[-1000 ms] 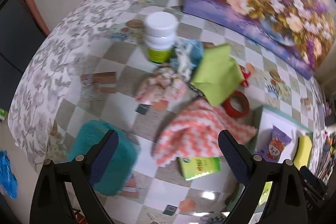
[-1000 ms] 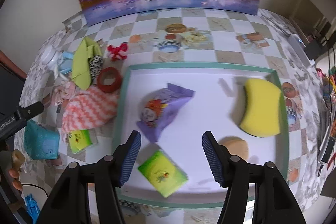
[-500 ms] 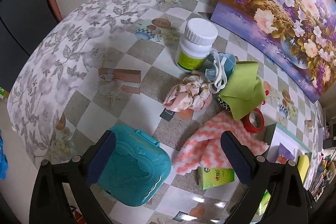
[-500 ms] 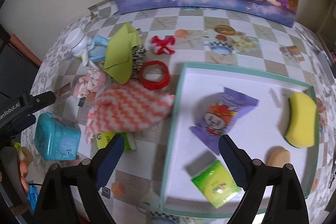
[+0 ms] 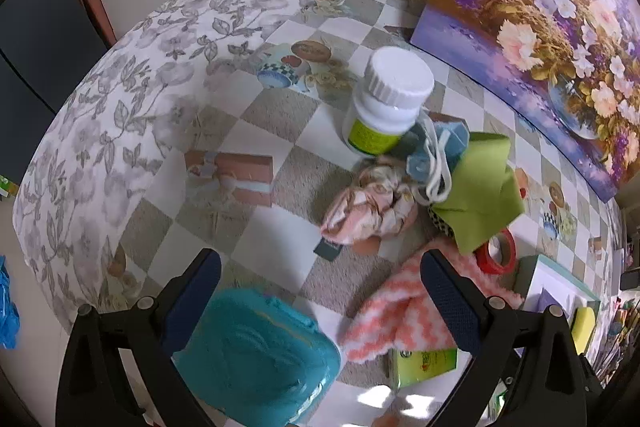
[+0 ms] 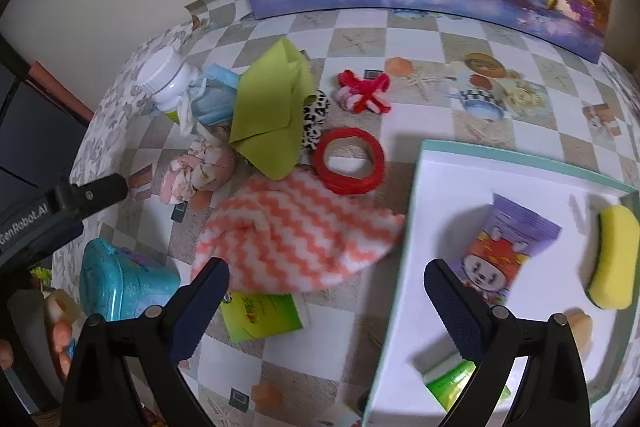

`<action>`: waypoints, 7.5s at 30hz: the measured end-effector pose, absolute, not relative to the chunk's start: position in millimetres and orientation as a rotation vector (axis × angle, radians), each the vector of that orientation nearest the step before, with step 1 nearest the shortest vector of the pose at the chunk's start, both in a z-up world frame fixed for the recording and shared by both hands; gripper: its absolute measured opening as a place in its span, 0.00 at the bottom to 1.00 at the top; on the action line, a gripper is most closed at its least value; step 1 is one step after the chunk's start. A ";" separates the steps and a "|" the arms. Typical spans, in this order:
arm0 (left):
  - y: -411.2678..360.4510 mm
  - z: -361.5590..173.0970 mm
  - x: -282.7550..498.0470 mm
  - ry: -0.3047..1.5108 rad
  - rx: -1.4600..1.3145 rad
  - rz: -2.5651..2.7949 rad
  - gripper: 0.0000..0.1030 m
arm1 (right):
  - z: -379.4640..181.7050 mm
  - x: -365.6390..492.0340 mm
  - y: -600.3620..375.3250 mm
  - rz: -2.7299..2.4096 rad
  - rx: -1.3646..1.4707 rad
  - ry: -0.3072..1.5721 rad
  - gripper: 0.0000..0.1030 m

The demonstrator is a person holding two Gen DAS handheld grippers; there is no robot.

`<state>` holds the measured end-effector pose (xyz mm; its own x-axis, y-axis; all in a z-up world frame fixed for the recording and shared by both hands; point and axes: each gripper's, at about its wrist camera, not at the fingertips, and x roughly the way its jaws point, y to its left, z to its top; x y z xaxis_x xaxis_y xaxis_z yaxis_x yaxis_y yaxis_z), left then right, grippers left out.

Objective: Organize soft objects
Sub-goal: 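Move both tools back over the table toward the remaining soft items, then grasp the orange-white zigzag cloth with the right tool and lift it, then grasp the pink floral fabric with the left tool while the right tool holds the cloth, then carry both fabrics over the tray and open both tools to drop them, then move both tools back over the table toward the green tissue packet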

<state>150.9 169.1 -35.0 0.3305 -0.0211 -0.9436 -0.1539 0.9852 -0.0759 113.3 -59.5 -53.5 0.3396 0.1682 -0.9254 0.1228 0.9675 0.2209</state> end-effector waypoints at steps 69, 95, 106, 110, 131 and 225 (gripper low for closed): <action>115.9 -80.9 201.8 1.239 0.192 0.018 0.96 | -74.5 160.4 -48.8 0.116 0.288 1.245 0.23; 92.0 -111.4 202.3 1.286 0.283 -0.041 0.48 | -33.6 153.8 -74.0 0.096 0.270 1.151 0.19; 91.5 -102.0 197.7 1.289 0.246 -0.072 0.23 | -24.1 146.6 -80.4 0.095 0.282 1.130 0.19; 90.1 -90.3 190.9 1.281 0.232 -0.082 0.21 | -14.5 139.1 -85.7 0.092 0.292 1.114 0.19; 90.7 -29.9 127.2 1.224 0.174 -0.115 0.21 | 24.5 62.9 -133.7 0.040 0.352 1.039 0.19; 30.1 -28.3 106.5 1.228 0.036 -0.109 0.97 | -16.6 21.9 -232.9 -0.285 0.313 1.170 1.00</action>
